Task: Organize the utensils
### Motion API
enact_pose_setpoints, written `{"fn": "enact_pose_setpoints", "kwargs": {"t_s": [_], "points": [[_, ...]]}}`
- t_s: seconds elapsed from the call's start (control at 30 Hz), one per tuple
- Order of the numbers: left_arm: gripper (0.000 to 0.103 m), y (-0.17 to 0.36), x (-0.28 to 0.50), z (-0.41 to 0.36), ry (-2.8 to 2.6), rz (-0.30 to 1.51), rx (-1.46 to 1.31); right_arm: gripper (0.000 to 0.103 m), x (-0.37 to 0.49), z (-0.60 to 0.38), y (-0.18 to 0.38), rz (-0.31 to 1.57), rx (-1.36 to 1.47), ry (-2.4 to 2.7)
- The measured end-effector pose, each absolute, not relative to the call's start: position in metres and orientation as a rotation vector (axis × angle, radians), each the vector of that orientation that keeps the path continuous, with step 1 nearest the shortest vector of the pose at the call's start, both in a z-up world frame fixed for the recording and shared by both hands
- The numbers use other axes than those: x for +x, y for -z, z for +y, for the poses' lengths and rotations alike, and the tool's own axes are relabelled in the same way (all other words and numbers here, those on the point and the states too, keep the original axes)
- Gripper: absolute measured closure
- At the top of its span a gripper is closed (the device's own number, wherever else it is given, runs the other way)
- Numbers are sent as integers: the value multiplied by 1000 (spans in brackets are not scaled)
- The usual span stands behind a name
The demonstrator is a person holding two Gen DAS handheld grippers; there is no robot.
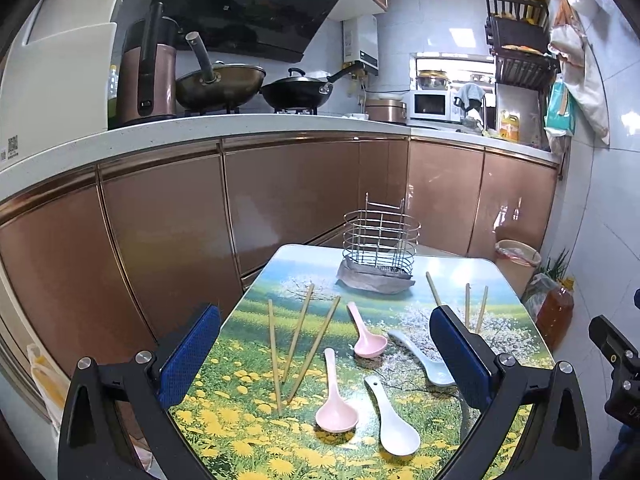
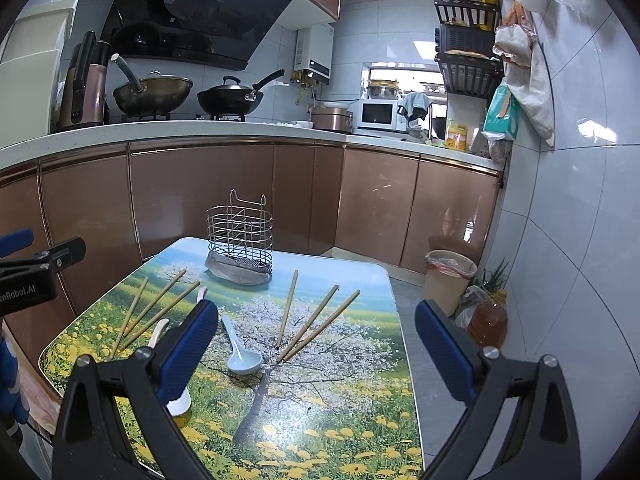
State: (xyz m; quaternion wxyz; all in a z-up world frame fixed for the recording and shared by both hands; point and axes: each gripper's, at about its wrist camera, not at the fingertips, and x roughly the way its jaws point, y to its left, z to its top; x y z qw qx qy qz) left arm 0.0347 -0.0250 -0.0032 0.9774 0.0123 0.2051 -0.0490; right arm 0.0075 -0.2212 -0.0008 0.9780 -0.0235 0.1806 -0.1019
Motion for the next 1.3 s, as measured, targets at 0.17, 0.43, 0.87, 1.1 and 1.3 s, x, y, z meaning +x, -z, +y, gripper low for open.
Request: {"fn": "enact_pose_setpoints", "kwargs": {"t_s": [0.17,0.43,0.87,1.1,1.3], "points": [[0,6,37,-22,102,420,16,3,9,-217,3,370,-57,199],[0,11,38,-21,81,427,30,3,21,-215,7,367,-40,170],[0,14,43,-22,71,436,40,3,28,-220,12,379,-21,159],[0,16,43,-24,71,443,37,3,25,-222,13,382,-16,156],[0,15,42,-21,68,443,30,3,25,-222,13,383,-19,154]]}}
